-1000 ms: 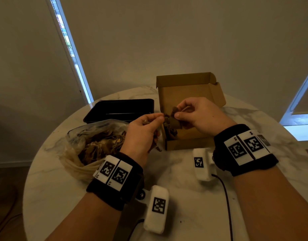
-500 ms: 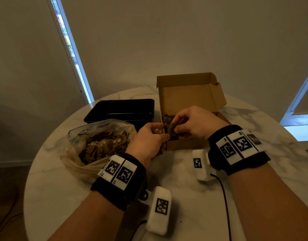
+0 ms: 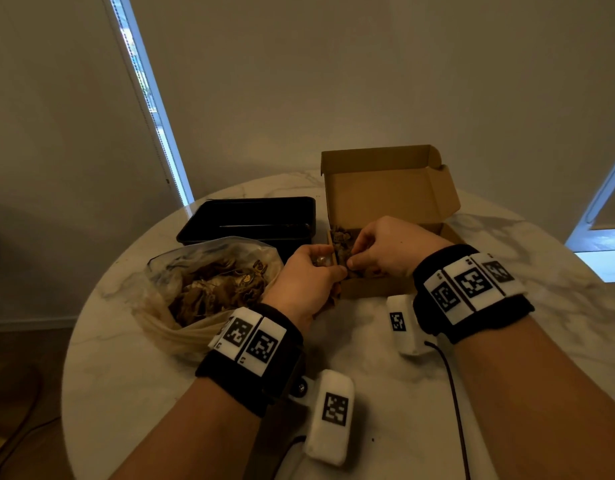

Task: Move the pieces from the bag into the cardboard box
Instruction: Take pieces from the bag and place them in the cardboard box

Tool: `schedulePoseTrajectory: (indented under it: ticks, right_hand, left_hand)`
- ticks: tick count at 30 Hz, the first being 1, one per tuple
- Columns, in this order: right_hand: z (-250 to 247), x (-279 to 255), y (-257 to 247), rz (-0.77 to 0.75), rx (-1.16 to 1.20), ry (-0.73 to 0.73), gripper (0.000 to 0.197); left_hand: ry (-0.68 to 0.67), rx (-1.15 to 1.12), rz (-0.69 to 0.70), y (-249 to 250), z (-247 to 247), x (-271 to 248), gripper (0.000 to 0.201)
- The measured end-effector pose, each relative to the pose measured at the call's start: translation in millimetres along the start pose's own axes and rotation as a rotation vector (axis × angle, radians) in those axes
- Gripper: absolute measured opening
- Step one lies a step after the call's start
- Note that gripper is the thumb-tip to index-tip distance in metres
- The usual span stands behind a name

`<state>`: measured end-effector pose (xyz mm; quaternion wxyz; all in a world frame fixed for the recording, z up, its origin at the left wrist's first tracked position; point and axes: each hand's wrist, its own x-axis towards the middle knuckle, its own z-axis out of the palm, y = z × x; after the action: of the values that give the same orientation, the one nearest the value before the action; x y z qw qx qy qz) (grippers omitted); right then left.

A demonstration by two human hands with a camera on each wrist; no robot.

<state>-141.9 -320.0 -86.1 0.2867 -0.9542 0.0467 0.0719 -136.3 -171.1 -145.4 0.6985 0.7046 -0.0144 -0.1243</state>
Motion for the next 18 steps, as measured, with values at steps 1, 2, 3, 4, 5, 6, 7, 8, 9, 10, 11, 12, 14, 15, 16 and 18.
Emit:
schedulePoseTrajectory:
  ticks: [1,2,3,4,5,6,7,8,9,10,11,12,14,15,16,18]
  right_hand:
    - [1,2,-1,0.029,-0.051,0.003,0.025]
    - [0,3,-3,0.057,-0.097,-0.005,0.033]
    - [0,4,-4,0.083,-0.123,-0.025,0.039]
    - [-1,4,-5,0.101,-0.133,-0.047,0.041]
    - [-1,4,-6,0.112,-0.138,-0.068,0.042]
    - [-2,3,-7,0.11,-0.152,-0.088,0.039]
    - [-2,2,-9,0.097,-0.173,-0.106,0.035]
    - [-3,0,-11,0.079,-0.194,-0.114,0.028]
    - [-3,-2,-13,0.064,-0.205,-0.106,0.02]
    - [-3,-3,-15,0.055,-0.197,-0.087,0.012]
    - [-4,-3,-15,0.054,-0.169,-0.063,0.006]
    - [-4,-2,-16,0.059,-0.133,-0.039,0.004]
    - [-2,0,-16,0.063,-0.115,-0.017,0.004]
    - [-1,1,-17,0.064,-0.131,-0.021,0.003]
    - [1,2,-16,0.066,-0.142,-0.022,0.003]
    - [3,3,-15,0.067,-0.123,-0.011,0.005]
  left_hand:
    - [0.0,-0.003,-0.003,0,0,0,0.042]
    - [-0.002,-0.005,-0.007,0,-1,0,0.042]
    - [-0.006,-0.007,-0.011,0,-1,0,0.042]
    - [-0.011,-0.01,-0.013,0,-2,0,0.042]
    - [-0.016,-0.011,-0.015,0,-2,0,0.042]
    - [-0.02,-0.011,-0.017,0,-2,-1,0.041]
    - [-0.022,-0.009,-0.02,0,-2,-1,0.041]
    - [-0.024,-0.006,-0.022,0,-2,-1,0.041]
    - [-0.023,-0.002,-0.021,-1,-1,-1,0.041]
    - [-0.022,0.002,-0.02,-1,-1,-1,0.041]
    - [-0.019,0.004,-0.019,-1,-1,-1,0.041]
    - [-0.017,0.003,-0.02,-1,-1,-1,0.04]
    - [-0.016,0.001,-0.022,-1,0,-1,0.04]
    - [-0.014,0.006,-0.024,-1,0,-1,0.04]
    - [-0.011,0.012,-0.024,-1,0,-1,0.04]
    - [-0.007,0.024,-0.026,-1,0,-2,0.039]
